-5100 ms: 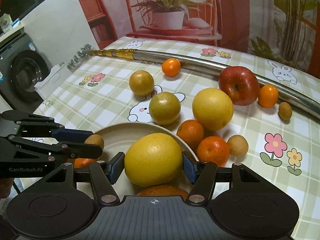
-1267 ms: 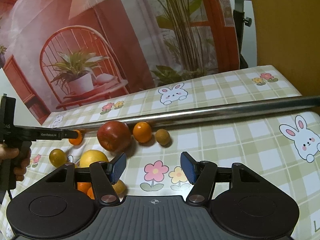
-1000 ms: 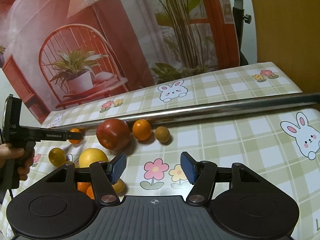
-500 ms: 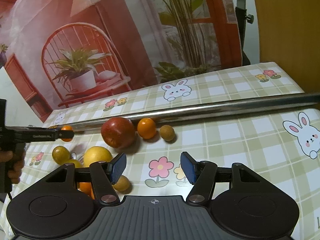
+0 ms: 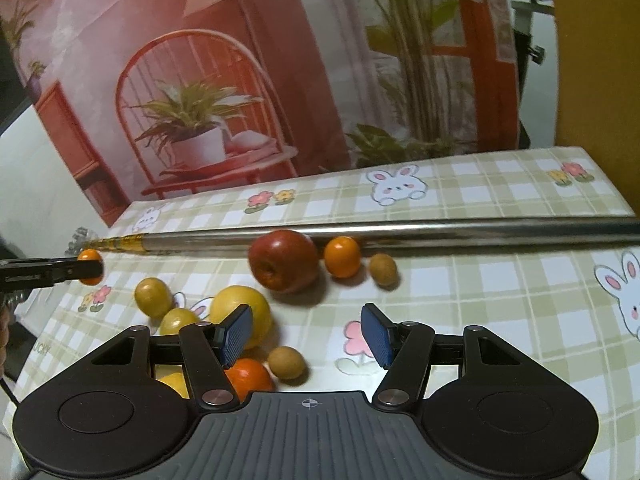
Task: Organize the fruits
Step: 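Grasp a tangerine with the left tool while the right tool grasps a yellow grapefruit, then carry the tangerine onto the plate and open the left tool while the right tool holds the grapefruit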
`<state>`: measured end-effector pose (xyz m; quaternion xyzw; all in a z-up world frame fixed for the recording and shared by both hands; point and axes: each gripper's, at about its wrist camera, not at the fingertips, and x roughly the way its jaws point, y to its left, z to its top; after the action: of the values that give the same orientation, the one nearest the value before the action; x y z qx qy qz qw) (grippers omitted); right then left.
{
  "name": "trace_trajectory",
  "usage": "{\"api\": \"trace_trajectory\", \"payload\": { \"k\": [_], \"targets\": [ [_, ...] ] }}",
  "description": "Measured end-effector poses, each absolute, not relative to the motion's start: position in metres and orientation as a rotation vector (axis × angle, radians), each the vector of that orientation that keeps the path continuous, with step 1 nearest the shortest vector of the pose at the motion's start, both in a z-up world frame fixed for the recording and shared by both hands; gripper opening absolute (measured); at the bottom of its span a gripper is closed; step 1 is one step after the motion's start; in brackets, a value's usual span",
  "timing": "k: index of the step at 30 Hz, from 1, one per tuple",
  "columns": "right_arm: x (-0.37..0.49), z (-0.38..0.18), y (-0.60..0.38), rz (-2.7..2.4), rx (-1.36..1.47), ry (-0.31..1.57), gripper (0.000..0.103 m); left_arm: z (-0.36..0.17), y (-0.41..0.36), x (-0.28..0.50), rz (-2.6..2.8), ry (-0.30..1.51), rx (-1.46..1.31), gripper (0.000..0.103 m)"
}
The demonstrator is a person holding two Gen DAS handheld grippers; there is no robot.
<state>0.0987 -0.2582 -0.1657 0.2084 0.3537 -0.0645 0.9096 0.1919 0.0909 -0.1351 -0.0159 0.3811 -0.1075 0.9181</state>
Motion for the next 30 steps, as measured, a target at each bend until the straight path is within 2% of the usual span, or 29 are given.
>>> {"api": "trace_trajectory", "payload": {
  "k": [6,24,30],
  "targets": [
    [0.115,-0.161,-0.243,-0.074,0.386,0.739,0.057,-0.136,0.107,0.169,-0.191,0.774,-0.049,0.037],
    [0.198,-0.198,-0.215,0.037,0.349,0.941,0.057,-0.14,0.091,0.132,-0.274,0.725,-0.057,0.037],
    [0.206,-0.21,-0.218,0.034,0.398,0.975,0.052,-0.144,0.089,0.128,-0.294,0.728,-0.077,0.037]
  ]
}}
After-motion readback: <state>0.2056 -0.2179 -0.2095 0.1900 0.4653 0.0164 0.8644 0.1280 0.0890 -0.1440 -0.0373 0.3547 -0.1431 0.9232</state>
